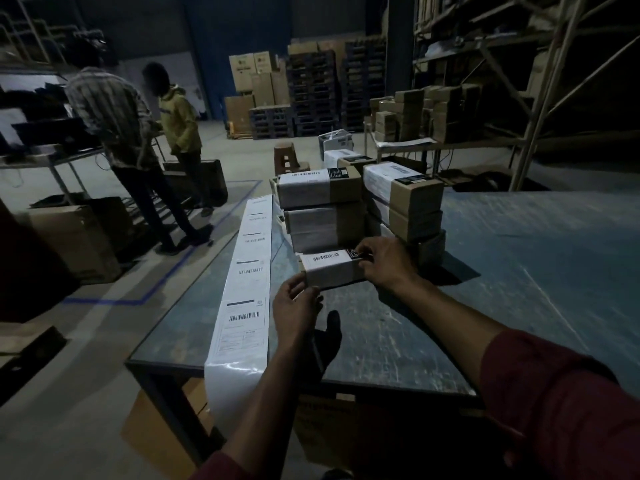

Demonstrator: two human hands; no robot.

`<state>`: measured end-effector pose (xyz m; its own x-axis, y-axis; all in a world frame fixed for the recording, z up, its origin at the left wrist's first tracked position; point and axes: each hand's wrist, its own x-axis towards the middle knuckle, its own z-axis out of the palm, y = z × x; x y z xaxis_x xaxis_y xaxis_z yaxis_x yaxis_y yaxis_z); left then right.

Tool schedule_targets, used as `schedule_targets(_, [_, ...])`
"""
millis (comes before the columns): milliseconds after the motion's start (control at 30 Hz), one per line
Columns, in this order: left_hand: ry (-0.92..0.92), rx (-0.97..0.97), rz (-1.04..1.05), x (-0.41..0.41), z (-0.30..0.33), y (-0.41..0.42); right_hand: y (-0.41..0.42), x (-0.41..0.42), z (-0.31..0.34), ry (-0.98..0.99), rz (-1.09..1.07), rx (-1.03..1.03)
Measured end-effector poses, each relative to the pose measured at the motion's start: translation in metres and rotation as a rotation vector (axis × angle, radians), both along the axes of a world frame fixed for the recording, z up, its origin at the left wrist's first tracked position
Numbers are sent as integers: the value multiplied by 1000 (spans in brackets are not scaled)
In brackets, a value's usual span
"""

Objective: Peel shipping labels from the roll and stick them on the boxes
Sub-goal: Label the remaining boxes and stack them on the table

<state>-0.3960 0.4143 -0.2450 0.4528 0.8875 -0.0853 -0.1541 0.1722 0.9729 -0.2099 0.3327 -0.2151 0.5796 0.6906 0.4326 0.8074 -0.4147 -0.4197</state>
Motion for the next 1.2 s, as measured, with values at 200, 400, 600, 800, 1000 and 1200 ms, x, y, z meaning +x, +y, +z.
schedule_targets(200, [62, 233, -45, -20, 8, -23, -36, -26, -9, -65, 0, 153])
schedule_targets(400, [77, 483, -347, 23, 9, -101, -176, -30, -10, -40, -158, 307])
schedule_targets(600, [90, 619, -684, 142, 21, -233, -361, 24, 7, -5, -566, 284])
schedule_targets(800, [76, 979, -881, 249, 37, -377, -524, 75, 38, 5, -966, 193])
schedule_targets(1000, [220, 1280, -931, 290, 4, -457, -634, 147, 32, 130, -1232, 149])
schedule_targets(1200, [194, 1407, -835, 301, -19, -457, -680, 215, -5, 331, -1277, 130])
